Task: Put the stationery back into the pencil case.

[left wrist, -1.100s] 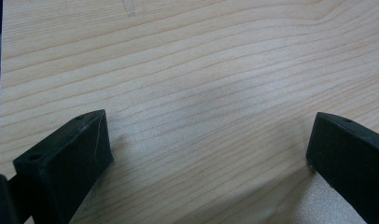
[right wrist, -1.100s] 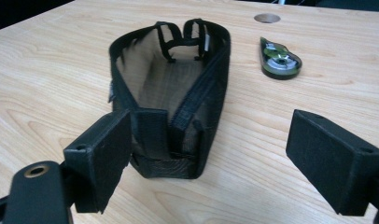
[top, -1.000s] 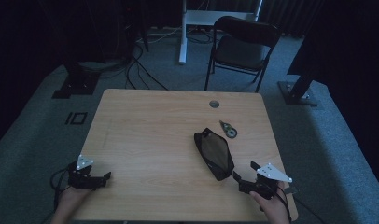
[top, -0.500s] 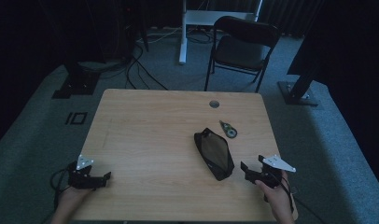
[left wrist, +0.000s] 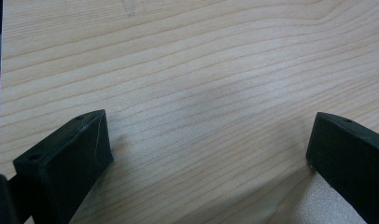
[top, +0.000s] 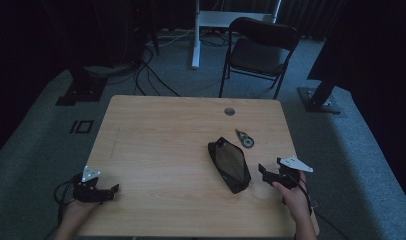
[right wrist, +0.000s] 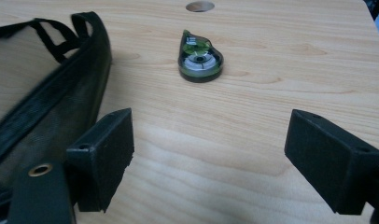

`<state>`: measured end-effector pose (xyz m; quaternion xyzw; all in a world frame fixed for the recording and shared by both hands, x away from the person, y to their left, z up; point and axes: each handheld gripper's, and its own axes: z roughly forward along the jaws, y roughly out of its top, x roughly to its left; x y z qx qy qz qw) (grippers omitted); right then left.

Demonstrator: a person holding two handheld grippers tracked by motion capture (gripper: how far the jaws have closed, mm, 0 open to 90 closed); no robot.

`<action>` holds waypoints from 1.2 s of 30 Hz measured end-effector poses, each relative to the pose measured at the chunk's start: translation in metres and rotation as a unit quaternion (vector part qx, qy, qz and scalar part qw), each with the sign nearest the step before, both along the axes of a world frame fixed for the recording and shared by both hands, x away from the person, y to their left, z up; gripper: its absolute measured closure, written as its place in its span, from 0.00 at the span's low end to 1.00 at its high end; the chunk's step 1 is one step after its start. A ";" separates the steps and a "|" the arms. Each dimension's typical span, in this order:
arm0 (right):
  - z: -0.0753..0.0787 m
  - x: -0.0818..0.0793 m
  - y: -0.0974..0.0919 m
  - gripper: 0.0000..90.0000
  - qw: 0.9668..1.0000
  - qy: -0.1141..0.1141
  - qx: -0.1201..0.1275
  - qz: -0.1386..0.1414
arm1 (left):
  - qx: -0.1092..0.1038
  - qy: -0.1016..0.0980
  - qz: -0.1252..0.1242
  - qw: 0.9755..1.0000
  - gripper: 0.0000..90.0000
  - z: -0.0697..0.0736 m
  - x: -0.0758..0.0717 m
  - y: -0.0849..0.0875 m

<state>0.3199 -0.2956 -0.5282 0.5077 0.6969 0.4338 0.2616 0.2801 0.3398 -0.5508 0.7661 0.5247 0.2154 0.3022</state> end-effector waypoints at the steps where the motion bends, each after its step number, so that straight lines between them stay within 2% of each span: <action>1: -0.001 0.003 0.000 0.17 1.000 0.002 0.001 -0.001 | 0.000 0.000 0.000 1.000 0.00 0.000 0.000 0.000; 11: -0.006 0.031 0.007 0.18 1.000 0.018 0.005 -0.003 | 0.000 0.000 0.001 1.000 0.00 0.000 0.000 0.000; 20: -0.006 0.055 0.020 0.20 0.999 0.033 -0.006 0.002 | 0.000 0.000 0.001 1.000 0.00 0.000 0.000 0.000; 25: -0.005 0.064 0.023 0.21 0.999 0.034 -0.013 0.002 | 0.000 0.000 0.000 1.000 0.00 0.000 0.000 0.000; 36: -0.006 0.094 0.027 0.21 0.999 0.040 -0.022 0.000 | -0.001 0.000 0.001 1.000 0.00 0.000 0.000 0.000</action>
